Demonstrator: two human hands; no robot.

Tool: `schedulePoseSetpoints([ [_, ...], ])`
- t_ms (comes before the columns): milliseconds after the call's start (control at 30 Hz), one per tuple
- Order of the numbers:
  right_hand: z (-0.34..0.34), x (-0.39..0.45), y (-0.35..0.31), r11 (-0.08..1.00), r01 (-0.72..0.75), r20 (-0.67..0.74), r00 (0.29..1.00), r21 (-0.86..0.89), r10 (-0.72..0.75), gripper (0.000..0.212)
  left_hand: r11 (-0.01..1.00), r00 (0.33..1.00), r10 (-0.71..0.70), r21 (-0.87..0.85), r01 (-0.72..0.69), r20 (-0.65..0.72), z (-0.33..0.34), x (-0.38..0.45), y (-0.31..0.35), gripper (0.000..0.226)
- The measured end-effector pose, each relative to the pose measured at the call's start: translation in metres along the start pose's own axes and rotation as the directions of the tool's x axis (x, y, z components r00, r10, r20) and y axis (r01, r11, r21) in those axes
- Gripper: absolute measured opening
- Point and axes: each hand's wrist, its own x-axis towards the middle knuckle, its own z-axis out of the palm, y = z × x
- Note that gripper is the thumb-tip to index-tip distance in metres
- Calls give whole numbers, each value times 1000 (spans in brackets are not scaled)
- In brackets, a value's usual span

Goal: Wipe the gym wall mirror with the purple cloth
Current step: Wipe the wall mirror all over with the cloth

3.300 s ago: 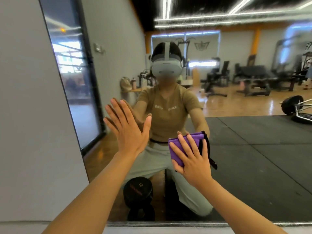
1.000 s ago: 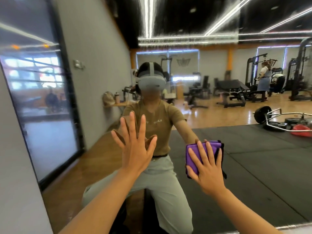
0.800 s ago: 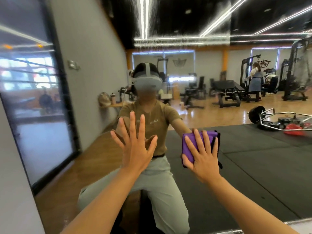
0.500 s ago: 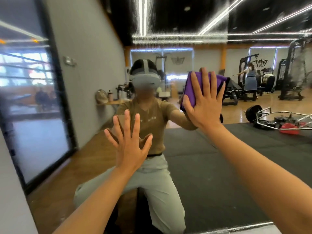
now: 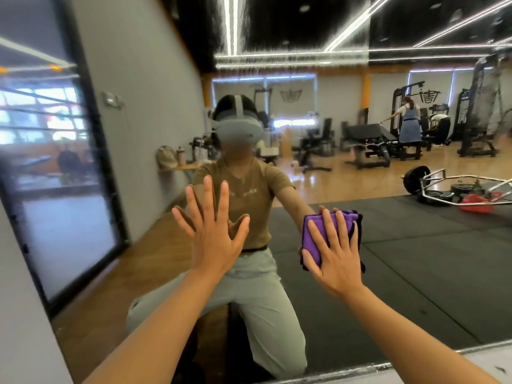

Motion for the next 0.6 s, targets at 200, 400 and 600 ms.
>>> schedulePoseSetpoints([
  [200,-18,53,5,999,33,-27,999,-22,-34,69,1000,1000,7,16,-7,-1,-1,1,-2,82],
  [400,-41,131,6,999,-6,-72,997,53,10,59,1000,999,10,19,-10,-36,0,0,0,80],
  [600,-9,47,-1,999,-7,-69,998,48,10,59,1000,1000,-5,-25,4,-23,0,-1,4,81],
])
